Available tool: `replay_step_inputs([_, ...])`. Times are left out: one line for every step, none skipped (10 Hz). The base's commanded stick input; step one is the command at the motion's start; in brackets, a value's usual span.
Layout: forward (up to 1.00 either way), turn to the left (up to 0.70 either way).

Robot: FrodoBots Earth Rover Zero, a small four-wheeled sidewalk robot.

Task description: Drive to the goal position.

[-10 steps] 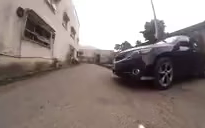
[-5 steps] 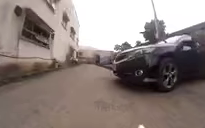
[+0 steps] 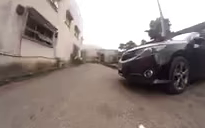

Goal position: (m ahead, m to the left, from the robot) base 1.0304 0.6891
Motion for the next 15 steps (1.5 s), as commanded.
replay_step_inputs([0.3,0.0])
replay_step_inputs([0.3,0.0])
replay_step_inputs([0.3,0.0])
replay_step_inputs([0.3,0.0])
replay_step_inputs([0.3,0.0])
replay_step_inputs([0.3,0.0])
replay_step_inputs([0.3,0.0])
replay_step_inputs([0.3,0.0])
replay_step_inputs([0.3,0.0])
replay_step_inputs([0.3,0.0])
replay_step_inputs([0.3,0.0])
replay_step_inputs([0.3,0.0])
replay_step_inputs([0.3,0.0])
replay_step_inputs([0.3,0.0])
replay_step_inputs([0.3,0.0])
